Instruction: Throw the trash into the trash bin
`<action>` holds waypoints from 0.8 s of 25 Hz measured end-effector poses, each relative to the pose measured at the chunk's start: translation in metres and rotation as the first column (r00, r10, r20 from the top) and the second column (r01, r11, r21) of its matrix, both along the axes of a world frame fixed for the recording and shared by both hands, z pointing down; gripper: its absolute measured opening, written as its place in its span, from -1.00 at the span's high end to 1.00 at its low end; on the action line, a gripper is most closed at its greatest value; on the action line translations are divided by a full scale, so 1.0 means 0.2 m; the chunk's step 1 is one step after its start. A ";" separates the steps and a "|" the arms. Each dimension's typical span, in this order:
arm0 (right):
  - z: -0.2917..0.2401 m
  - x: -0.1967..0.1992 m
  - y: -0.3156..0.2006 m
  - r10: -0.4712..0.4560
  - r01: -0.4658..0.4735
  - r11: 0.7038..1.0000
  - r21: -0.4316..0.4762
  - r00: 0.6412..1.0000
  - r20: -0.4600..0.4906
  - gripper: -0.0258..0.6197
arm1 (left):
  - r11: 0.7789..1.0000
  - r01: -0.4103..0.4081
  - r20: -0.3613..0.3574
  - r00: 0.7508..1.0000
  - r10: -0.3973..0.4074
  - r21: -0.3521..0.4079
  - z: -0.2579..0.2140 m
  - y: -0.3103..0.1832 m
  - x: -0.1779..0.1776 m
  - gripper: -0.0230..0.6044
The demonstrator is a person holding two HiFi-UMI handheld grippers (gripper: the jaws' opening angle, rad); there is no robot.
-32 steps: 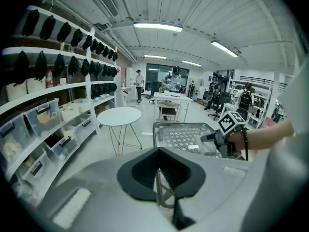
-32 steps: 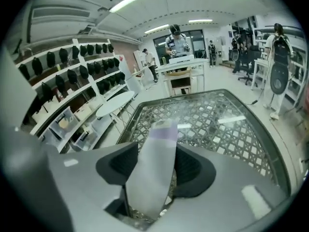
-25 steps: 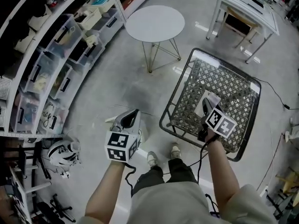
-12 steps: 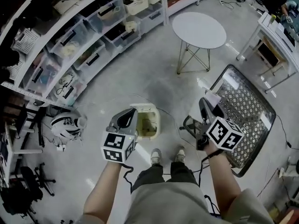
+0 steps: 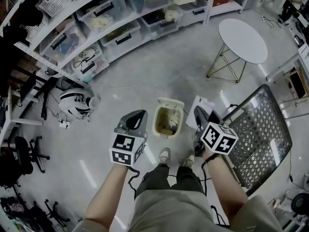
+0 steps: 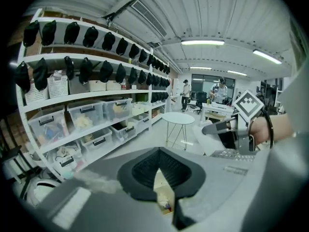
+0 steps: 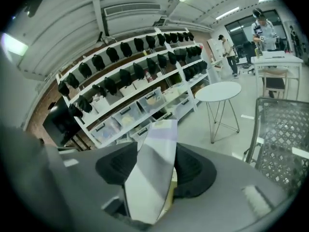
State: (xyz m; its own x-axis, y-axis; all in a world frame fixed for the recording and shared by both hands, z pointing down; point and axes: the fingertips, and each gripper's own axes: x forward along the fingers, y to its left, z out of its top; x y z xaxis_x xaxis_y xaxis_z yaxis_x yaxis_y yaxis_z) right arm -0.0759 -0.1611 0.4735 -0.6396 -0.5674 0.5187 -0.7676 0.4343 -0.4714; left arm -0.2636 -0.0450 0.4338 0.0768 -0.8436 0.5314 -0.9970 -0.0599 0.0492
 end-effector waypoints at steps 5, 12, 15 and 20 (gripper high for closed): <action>0.36 -0.26 0.10 -0.106 0.100 0.992 -0.075 0.991 -0.081 0.18 | 0.998 0.027 -0.028 0.999 -0.028 -0.049 0.23 0.05 -0.13 0.92; 0.92 -0.43 0.19 -0.201 0.164 0.963 -0.213 0.965 -0.166 0.18 | 0.989 0.020 -0.065 0.997 -0.030 -0.149 0.64 0.05 -0.24 0.92; 1.15 -0.47 0.23 -0.238 0.181 0.947 -0.264 0.950 -0.201 0.18 | 0.983 0.027 -0.094 0.995 -0.045 -0.180 0.82 0.05 -0.28 0.92; 1.50 -0.57 0.31 -0.304 0.216 0.912 -0.349 0.927 -0.221 0.18 | 0.970 0.018 -0.119 0.992 -0.048 -0.244 1.13 0.07 -0.30 0.92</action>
State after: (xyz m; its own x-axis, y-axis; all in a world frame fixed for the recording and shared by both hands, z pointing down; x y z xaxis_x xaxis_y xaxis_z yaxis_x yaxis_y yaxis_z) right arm -0.1904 -0.0997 0.7742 -0.5552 -0.1803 0.8119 -0.7628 0.4994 -0.4107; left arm -0.3240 -0.0314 0.6599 0.1284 -0.6945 0.7080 -0.9836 0.0018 0.1801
